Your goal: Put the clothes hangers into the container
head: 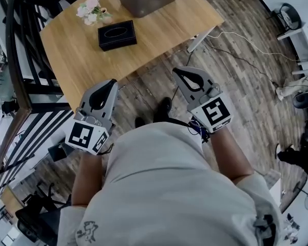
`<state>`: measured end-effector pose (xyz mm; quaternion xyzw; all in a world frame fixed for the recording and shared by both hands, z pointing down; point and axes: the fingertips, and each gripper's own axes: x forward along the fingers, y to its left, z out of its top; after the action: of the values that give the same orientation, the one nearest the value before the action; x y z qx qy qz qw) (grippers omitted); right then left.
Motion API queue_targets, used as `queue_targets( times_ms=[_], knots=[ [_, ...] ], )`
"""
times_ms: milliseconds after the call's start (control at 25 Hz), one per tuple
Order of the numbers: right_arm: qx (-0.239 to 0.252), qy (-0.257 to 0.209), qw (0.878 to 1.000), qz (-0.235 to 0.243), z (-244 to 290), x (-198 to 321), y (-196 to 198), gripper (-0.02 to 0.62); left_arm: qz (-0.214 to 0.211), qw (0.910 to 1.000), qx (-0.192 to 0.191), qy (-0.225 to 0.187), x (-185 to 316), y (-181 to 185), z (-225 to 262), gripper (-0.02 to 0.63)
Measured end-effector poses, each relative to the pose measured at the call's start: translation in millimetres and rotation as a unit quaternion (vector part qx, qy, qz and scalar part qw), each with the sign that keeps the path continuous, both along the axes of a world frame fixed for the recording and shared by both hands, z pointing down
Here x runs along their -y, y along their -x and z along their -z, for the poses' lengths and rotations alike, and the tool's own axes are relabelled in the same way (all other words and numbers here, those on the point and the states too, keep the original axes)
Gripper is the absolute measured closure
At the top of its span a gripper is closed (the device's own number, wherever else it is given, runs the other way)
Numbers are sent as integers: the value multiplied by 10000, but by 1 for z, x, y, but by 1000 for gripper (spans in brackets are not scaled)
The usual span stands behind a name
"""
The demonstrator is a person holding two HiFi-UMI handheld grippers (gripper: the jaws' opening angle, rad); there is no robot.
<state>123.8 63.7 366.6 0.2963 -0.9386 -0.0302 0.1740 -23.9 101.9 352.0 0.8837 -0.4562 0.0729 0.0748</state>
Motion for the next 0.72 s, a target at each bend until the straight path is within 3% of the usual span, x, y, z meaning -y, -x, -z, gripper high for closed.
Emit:
queue_targets(
  times_ms=[720],
  knots=[
    [148, -78, 9995, -276, 10, -85, 44, 589, -196, 9996, -132, -132, -81, 52, 4, 599]
  ],
)
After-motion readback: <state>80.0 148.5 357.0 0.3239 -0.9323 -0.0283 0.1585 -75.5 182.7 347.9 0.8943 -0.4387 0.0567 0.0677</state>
